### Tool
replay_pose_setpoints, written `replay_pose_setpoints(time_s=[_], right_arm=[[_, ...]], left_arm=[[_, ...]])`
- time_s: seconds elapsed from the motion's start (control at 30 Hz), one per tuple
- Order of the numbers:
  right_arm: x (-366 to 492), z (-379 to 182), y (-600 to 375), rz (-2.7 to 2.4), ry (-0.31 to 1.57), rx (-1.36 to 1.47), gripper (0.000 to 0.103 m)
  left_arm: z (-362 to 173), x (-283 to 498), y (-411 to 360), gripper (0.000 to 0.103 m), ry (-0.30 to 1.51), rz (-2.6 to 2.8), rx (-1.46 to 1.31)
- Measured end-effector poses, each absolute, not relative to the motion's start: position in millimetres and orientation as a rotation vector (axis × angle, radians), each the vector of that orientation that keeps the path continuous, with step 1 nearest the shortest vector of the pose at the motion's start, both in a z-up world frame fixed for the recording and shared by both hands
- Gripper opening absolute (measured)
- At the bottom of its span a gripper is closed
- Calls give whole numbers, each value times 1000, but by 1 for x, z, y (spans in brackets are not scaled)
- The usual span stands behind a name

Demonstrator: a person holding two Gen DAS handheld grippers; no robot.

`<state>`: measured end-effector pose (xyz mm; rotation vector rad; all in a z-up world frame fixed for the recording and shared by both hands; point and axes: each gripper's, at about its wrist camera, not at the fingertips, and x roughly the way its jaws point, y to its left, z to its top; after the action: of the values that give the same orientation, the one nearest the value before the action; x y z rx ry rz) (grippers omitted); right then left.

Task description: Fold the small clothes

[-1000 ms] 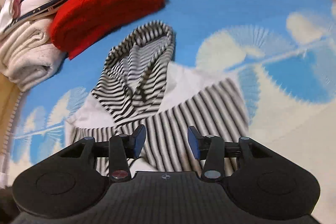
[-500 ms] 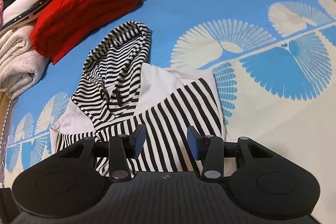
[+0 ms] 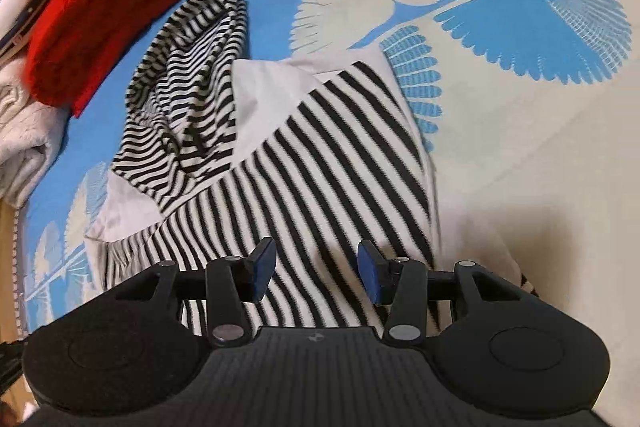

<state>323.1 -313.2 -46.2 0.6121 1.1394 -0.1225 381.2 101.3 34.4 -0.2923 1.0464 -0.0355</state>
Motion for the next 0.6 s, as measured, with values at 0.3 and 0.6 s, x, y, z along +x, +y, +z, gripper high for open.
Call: replay_pose_setpoints(time_s=[0.3, 0.6], right_arm=[[323, -57, -311, -181, 1146, 637, 47], [318, -84, -322, -237, 1226, 647, 48]], left_arm=[[-15, 382, 87, 29, 1156, -122, -355], [-58, 388, 87, 29, 1290, -29, -383]])
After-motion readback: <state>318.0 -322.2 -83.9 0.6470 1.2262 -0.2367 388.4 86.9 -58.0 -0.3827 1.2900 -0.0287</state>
